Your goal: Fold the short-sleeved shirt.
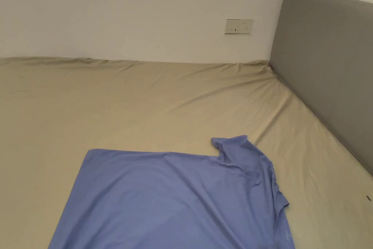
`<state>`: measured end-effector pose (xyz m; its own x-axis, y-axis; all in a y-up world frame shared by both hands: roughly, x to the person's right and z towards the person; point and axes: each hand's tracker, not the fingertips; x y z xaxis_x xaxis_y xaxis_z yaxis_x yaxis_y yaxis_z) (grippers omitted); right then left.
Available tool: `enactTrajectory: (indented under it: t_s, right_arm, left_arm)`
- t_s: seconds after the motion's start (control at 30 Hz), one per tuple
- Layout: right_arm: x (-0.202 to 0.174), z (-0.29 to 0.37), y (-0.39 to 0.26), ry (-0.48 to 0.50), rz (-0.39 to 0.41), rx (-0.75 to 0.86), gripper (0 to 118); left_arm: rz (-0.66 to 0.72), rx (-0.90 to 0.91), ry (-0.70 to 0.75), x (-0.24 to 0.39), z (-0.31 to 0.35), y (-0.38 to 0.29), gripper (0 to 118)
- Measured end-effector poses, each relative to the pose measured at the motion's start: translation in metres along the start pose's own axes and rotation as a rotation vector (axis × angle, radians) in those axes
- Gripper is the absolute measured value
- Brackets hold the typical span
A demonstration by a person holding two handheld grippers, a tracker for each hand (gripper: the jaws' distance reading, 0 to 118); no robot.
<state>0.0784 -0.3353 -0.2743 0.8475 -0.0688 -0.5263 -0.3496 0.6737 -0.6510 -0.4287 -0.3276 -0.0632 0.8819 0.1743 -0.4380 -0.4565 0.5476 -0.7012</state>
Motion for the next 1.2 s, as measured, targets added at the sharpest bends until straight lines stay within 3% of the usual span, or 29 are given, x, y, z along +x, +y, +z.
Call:
enactTrajectory:
  t_s: [0.23, 0.53, 0.73, 0.87, 0.93, 0.97, 1.0, 1.03, 1.07, 1.1, 1.2]
  right_arm:
    - [0.018, -0.019, 0.076, 0.009, -0.017, 0.072, 11]
    - [0.030, -0.125, 0.134, -0.012, -0.067, -0.074, 11]
    - [0.037, -0.183, 0.141, -0.032, -0.070, -0.158, 11]
    - [0.040, -0.192, 0.138, -0.037, -0.083, -0.170, 12]
    - [0.040, -0.188, 0.136, -0.040, -0.106, -0.153, 21]
    - [0.041, -0.184, 0.135, -0.045, -0.122, -0.133, 43]
    - [0.041, -0.179, 0.134, -0.061, -0.131, -0.107, 68]
    - [0.041, -0.174, 0.133, -0.094, -0.127, -0.063, 84]
    - [0.041, -0.164, 0.130, -0.118, -0.120, -0.009, 88]
    - [0.040, -0.151, 0.127, -0.118, -0.115, 0.062, 88]
    - [0.030, -0.108, 0.116, -0.178, -0.098, 0.268, 88]
  left_arm:
    - [0.013, 0.075, -0.006, 0.007, -0.009, 0.077, 6]
    - [0.016, -0.035, 0.046, 0.017, -0.123, 0.167, 6]
    - [0.062, -0.120, 0.073, 0.007, -0.183, 0.180, 6]
    - [0.063, -0.121, 0.067, 0.016, -0.179, 0.175, 6]
    - [0.056, -0.107, 0.063, 0.016, -0.176, 0.173, 8]
    - [0.052, -0.078, 0.057, 0.016, -0.172, 0.169, 19]
    - [0.039, -0.029, 0.062, 0.018, -0.165, 0.166, 39]
    - [0.023, 0.030, 0.078, 0.020, -0.155, 0.161, 65]
    - [0.007, 0.100, 0.084, 0.021, -0.145, 0.156, 90]
    - [0.002, 0.168, 0.094, 0.023, -0.133, 0.149, 97]
    - [-0.012, 0.408, 0.113, 0.033, -0.090, 0.125, 95]
